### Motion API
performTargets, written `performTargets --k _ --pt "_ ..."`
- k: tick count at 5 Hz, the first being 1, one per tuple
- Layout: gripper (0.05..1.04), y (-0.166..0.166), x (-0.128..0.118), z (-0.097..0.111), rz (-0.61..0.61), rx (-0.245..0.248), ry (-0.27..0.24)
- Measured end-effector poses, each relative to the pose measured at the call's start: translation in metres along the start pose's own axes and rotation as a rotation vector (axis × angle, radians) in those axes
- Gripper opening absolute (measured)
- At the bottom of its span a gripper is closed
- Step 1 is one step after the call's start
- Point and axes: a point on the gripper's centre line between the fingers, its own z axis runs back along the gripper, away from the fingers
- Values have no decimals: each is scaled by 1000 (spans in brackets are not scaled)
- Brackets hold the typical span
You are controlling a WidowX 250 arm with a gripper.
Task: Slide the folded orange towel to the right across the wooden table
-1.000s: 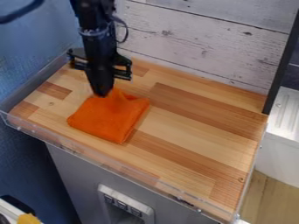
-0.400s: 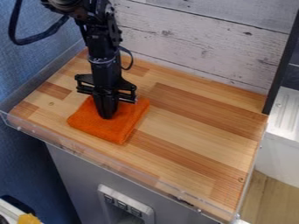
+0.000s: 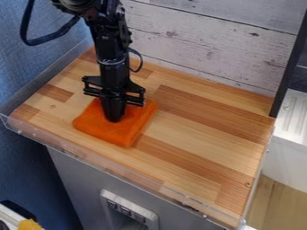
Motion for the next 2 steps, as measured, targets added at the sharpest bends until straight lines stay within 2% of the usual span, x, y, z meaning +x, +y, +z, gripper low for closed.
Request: performTargets --k 2 --pt "60 -32 2 0 -78 -19 -7"
